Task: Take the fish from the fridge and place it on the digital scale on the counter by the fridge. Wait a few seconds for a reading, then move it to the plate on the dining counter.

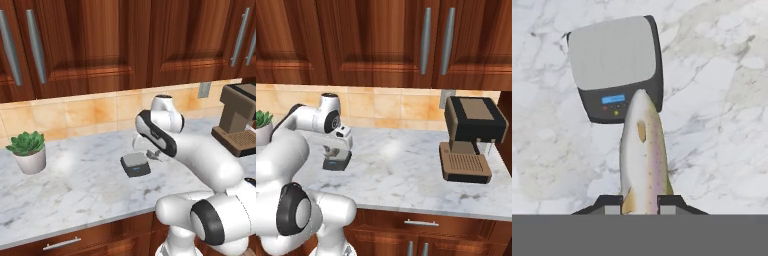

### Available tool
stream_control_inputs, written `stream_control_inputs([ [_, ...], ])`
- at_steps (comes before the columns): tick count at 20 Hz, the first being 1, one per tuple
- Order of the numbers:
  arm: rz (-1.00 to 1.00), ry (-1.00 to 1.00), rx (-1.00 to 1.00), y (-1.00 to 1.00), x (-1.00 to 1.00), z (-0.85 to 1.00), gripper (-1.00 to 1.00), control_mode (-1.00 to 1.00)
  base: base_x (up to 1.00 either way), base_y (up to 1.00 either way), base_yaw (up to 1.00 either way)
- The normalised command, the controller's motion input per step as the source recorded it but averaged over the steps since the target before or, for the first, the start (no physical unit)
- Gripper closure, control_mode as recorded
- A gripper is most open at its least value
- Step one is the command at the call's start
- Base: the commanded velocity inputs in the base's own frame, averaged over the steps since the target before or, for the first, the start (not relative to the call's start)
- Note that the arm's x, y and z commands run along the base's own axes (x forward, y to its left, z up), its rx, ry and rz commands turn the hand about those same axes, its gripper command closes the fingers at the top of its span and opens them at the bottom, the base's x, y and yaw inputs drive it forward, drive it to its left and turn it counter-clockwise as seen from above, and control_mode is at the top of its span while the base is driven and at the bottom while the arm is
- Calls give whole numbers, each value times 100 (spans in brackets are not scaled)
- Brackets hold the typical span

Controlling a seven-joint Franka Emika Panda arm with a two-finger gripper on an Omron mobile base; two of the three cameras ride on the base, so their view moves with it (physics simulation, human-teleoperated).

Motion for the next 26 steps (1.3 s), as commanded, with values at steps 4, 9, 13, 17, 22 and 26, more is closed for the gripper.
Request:
stream_control_inputs([
  [4,0,0,0,3,47,-45,100,-100,0,0,0],
  [9,0,0,-3,12,41,-27,100,-100,0,0,0],
  [13,0,0,-2,15,30,-13,100,-100,0,0,0],
  [17,0,0,-2,11,29,-23,100,-100,0,0,0],
  [22,0,0,0,1,10,-31,100,-100,0,0,0],
  [26,0,0,0,8,4,-34,100,-100,0,0,0],
])
